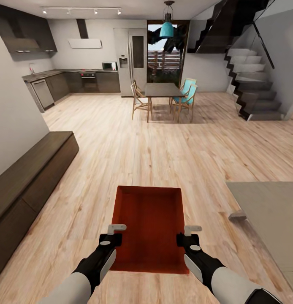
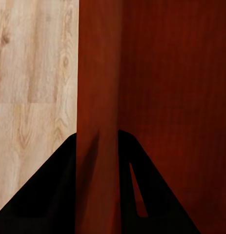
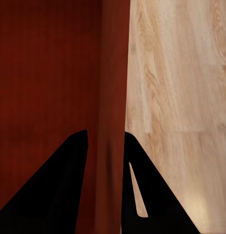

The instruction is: Move the two storage containers from the living room to the garage. In the garage, place one container on the floor and stack the other container on top of it (either order is fine).

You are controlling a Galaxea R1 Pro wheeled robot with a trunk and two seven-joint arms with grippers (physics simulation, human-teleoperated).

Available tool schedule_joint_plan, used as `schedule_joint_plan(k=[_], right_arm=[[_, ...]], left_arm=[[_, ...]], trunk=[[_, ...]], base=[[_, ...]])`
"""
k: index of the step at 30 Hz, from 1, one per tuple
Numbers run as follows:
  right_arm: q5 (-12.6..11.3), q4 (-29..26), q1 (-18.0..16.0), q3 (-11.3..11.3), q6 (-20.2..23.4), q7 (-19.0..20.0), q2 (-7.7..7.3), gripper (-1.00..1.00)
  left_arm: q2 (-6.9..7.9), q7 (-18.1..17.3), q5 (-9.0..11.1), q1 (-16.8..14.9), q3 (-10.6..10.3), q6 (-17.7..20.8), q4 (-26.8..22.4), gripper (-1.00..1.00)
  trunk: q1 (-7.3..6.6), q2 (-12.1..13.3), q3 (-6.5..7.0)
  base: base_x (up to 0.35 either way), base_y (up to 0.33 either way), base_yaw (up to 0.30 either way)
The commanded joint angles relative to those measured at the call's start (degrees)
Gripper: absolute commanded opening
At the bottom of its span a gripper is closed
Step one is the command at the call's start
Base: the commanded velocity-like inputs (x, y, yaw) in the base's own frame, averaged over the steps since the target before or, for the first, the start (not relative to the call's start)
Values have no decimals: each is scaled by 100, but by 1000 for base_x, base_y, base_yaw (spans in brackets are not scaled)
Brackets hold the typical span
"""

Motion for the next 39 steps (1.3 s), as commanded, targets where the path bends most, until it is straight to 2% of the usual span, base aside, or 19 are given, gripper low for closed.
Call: schedule_joint_plan(k=[1, 39], right_arm=[[55, -7, -13, -67, -120, -93, -63, -100], [20, 2, -13, -73, -103, -93, -63, -100]], left_arm=[[8, 74, 132, 1, -79, 312, 8, -100], [0, 74, 132, 1, -79, 315, 22, -100]], trunk=[[6, -10, -9], [6, -10, -9]], base=[[322, 0, 0], [322, 0, 0]])
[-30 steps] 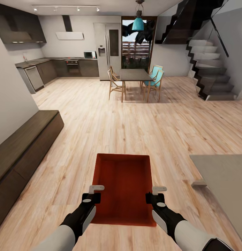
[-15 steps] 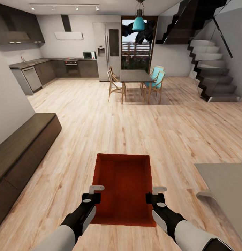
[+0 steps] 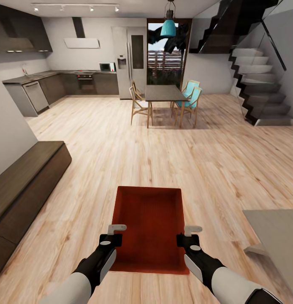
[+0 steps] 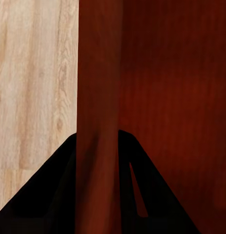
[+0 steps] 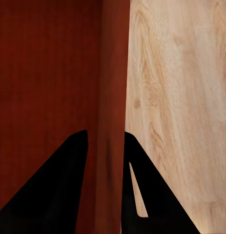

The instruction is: Move the two storage containers from the living room to the garage. In the garage, place one container on the floor and stack the other container on top of it (either order is fine).

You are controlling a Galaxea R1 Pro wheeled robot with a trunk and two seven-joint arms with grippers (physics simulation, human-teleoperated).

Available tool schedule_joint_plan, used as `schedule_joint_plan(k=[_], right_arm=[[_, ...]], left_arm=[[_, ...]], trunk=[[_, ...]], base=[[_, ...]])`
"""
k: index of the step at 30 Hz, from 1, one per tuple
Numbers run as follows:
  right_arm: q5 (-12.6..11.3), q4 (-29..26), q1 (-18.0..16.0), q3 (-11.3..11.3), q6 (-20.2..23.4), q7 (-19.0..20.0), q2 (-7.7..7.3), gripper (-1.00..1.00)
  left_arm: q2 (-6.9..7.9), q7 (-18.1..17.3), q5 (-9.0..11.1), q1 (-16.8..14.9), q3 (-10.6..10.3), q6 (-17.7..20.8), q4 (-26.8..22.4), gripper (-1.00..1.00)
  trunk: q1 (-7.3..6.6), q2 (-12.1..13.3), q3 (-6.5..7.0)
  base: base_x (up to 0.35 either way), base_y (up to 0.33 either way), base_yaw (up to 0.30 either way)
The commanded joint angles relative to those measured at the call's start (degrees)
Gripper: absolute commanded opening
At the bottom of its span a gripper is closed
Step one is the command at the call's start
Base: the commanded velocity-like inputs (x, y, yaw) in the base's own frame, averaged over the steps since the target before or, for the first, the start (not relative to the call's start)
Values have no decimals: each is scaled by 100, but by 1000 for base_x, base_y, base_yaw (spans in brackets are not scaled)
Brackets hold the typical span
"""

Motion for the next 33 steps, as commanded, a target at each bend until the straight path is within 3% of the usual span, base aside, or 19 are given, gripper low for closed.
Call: schedule_joint_plan(k=[1, 19, 33], right_arm=[[53, -7, -13, -85, -136, -109, -55, -100], [59, -4, -13, -85, -135, -113, -55, -100], [53, 2, -13, -93, -136, -118, -55, -100]], left_arm=[[9, 71, 149, 1, -93, 271, 19, -100], [16, 71, 149, 1, -93, 262, 28, -100], [8, 71, 149, 1, -93, 270, 28, -100]], trunk=[[6, -10, -9], [6, -10, -9], [6, -10, -14]], base=[[322, 0, 0], [322, 0, -3], [322, 0, -107]])
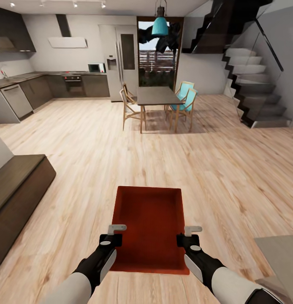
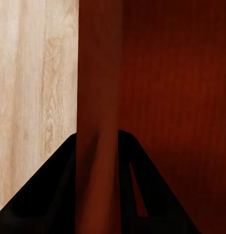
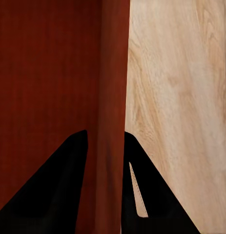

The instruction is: Move the two storage containers from the living room to the garage. In the garage, place one container on the floor and stack the other container on top of it (either order is fine).

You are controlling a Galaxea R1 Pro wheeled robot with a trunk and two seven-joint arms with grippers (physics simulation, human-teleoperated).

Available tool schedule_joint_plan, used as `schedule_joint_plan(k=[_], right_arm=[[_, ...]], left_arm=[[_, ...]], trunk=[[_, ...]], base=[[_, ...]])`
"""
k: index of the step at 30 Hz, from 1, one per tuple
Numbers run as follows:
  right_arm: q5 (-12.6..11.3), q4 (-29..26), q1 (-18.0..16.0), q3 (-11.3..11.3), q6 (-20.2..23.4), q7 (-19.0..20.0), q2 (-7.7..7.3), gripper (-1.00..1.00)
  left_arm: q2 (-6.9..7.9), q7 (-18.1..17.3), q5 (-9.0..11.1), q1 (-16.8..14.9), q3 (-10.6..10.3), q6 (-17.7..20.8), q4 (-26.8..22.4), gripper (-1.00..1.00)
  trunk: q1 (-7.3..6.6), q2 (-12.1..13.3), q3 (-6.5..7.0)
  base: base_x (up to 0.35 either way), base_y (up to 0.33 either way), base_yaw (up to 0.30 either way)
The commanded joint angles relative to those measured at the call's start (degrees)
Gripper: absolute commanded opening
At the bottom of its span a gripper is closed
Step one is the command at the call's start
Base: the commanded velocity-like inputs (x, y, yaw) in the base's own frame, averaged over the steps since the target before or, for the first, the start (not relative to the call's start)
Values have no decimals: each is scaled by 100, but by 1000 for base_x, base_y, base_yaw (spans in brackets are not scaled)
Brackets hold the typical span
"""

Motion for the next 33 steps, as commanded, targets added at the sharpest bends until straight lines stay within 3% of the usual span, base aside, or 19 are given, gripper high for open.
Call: schedule_joint_plan(k=[1, 21, 33], right_arm=[[55, -5, -15, -91, -121, -120, -55, -100], [55, -5, -15, -89, -124, -120, -55, -100], [55, -5, -15, -91, -123, -120, -55, -100]], left_arm=[[11, 71, 152, 2, -93, 281, 21, -100], [20, 71, 152, 2, -93, 275, 29, -100], [20, 71, 152, 2, -93, 275, 38, -100]], trunk=[[6, -10, -10], [6, -10, -61], [6, -10, -64]], base=[[322, 0, -238], [322, 0, -247], [322, 0, -19]])
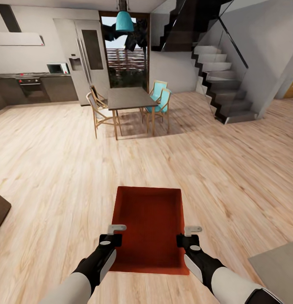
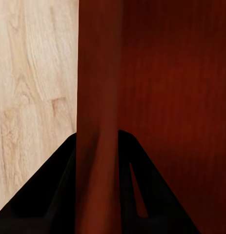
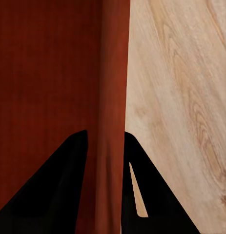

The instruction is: Move the two storage containers from the living room to the garage. In the garage, place one container on the floor and stack the other container on top of it (either order is fine).

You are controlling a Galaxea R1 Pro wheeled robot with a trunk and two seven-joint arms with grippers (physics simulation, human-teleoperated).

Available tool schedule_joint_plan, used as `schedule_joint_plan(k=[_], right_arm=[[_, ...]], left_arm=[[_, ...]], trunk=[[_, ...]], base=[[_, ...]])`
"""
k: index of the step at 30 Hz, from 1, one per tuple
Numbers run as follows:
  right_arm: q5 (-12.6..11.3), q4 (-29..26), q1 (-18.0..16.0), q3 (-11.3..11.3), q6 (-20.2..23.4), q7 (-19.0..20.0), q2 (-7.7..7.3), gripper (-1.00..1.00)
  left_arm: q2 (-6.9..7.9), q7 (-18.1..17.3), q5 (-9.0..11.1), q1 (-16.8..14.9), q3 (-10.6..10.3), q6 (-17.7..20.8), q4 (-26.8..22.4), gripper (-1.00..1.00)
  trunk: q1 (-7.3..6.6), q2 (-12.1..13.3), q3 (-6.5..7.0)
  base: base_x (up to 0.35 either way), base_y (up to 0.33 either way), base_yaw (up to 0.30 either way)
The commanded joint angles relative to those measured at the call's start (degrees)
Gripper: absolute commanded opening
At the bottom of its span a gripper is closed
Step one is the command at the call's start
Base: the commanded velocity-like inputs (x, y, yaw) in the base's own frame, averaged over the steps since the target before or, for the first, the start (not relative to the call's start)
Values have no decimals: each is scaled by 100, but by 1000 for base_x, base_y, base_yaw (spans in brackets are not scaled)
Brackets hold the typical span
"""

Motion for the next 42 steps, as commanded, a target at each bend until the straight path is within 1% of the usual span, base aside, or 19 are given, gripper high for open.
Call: schedule_joint_plan(k=[1, 26, 30, 42], right_arm=[[51, -6, -13, -84, -159, -119, -64, -100], [53, -6, -13, -84, -161, -119, -64, -100], [52, -6, -13, -83, -161, -119, -64, -100], [51, -6, -13, -84, -160, -119, -64, -100]], left_arm=[[10, 72, 142, 0, -84, 226, 53, -100], [10, 70, 142, 0, -87, 218, 53, -100], [10, 66, 142, 0, -87, 217, 53, -100], [19, 63, 142, 0, -80, 217, 53, -100]], trunk=[[6, -10, -9], [6, -10, -9], [6, -10, -15], [6, -10, -62]], base=[[322, 0, 0], [322, 0, -2], [322, 0, -158], [322, 0, -245]])
